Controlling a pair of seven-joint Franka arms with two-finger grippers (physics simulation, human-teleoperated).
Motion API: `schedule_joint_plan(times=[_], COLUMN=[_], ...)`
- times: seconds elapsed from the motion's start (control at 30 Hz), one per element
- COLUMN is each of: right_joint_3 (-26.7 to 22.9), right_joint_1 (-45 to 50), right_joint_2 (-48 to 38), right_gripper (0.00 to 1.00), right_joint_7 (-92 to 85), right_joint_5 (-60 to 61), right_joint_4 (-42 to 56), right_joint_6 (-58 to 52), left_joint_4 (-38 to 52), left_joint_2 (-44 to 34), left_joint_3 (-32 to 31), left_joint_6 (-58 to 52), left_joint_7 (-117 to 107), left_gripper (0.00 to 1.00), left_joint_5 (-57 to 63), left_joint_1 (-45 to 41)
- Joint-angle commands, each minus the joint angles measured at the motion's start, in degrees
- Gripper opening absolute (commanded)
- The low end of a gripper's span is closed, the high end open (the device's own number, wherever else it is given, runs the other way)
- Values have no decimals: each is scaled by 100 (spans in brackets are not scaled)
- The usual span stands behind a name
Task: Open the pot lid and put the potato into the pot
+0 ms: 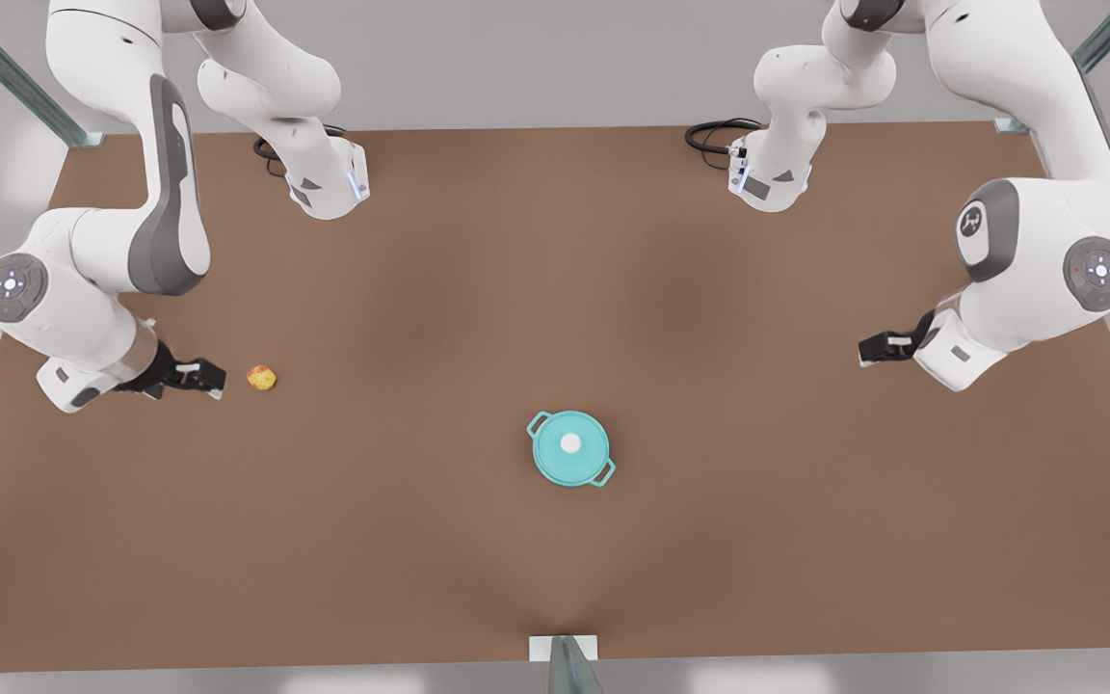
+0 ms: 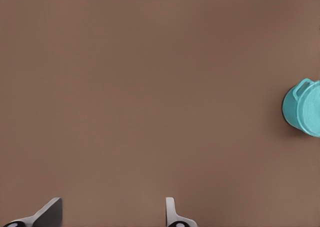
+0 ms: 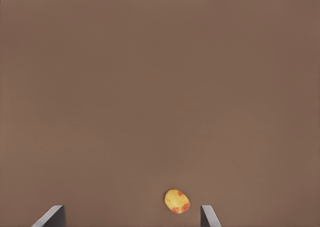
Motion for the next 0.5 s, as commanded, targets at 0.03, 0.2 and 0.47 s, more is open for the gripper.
schedule_joint_plan(times=[0.03,0.2,0.47], right_joint_3=[0,79,167], right_joint_1=[5,233,339], right_joint_2=[-3,5,-82], right_gripper=[100,100,100], right_joint_7=[-27,-141,-1319], right_joint_5=[-13,-162,-364], right_joint_4=[4,-127,-802], right_joint_6=[394,69,656], left_joint_4=[80,-34,2558], left_joint_2=[-2,192,2687], left_joint_3=[-175,-1178,-1301], left_joint_6=[296,314,999], left_joint_7=[37,-2037,-5649], left_gripper=[100,100,100], left_joint_5=[30,372,671], left_joint_1=[-19,-651,-2576])
